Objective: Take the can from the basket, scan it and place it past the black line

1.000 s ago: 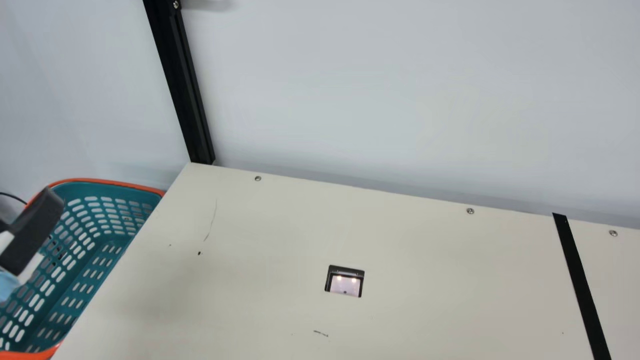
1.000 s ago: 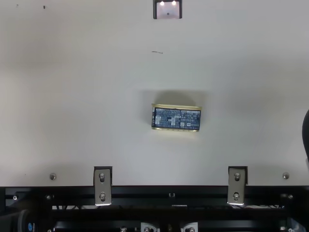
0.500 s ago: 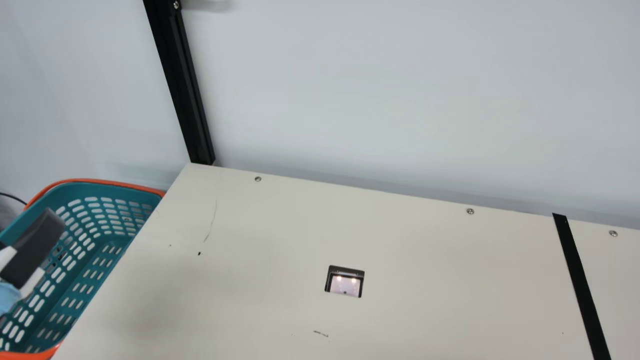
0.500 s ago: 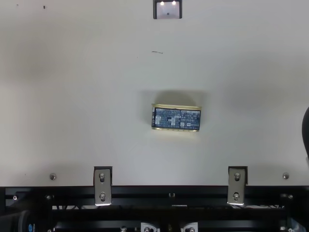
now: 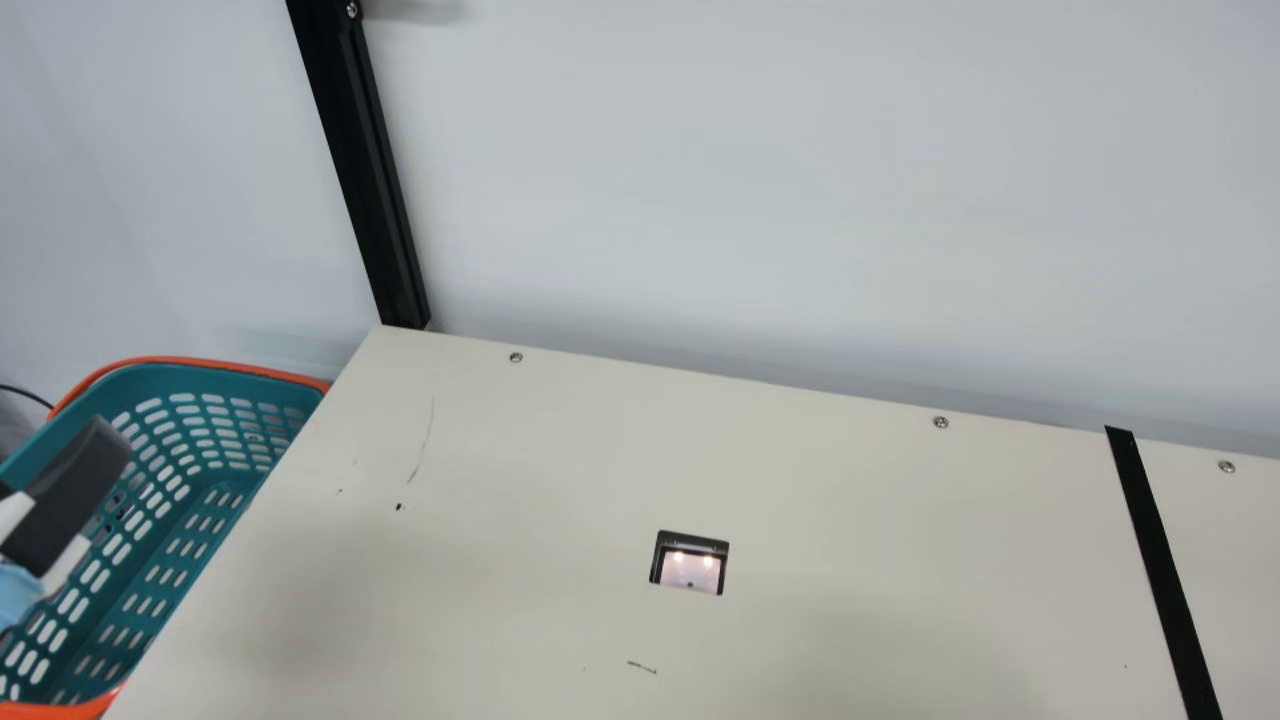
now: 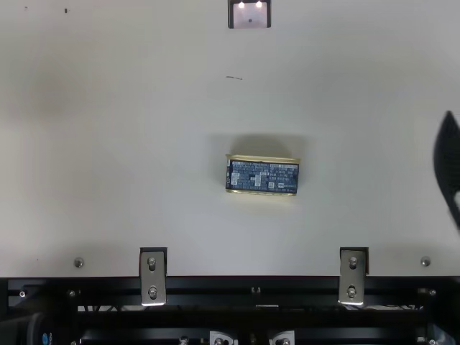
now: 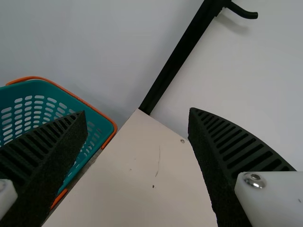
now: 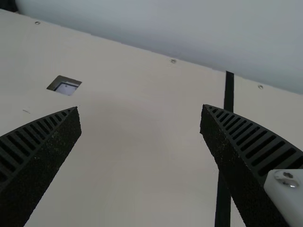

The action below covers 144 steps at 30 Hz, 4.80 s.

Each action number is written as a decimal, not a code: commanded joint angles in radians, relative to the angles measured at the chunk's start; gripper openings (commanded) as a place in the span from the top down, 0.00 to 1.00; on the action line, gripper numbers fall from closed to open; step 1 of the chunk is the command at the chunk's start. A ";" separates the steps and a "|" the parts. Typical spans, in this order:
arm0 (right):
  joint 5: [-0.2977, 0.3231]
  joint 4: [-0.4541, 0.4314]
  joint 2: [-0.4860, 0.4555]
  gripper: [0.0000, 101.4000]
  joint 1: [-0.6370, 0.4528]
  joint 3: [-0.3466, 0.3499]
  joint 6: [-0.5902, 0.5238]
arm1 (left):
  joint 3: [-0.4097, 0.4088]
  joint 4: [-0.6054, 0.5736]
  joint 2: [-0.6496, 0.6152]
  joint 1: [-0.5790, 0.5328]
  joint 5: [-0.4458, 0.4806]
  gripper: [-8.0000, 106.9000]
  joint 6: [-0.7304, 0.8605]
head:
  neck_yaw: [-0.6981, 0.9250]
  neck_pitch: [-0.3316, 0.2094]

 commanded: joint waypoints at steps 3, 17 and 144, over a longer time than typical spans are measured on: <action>0.024 0.025 0.095 0.00 0.068 -0.059 -0.071 | 0.000 0.000 0.000 0.000 0.000 0.15 0.000 | -0.002 -0.032; 0.087 0.111 0.175 0.00 0.118 -0.129 -0.236 | 0.000 0.000 0.000 0.000 0.000 0.15 0.000 | -0.002 -0.032; 0.130 -0.084 0.541 0.00 0.616 -0.196 -0.127 | 0.000 0.000 0.000 0.000 0.000 0.15 0.000 | -0.696 -0.032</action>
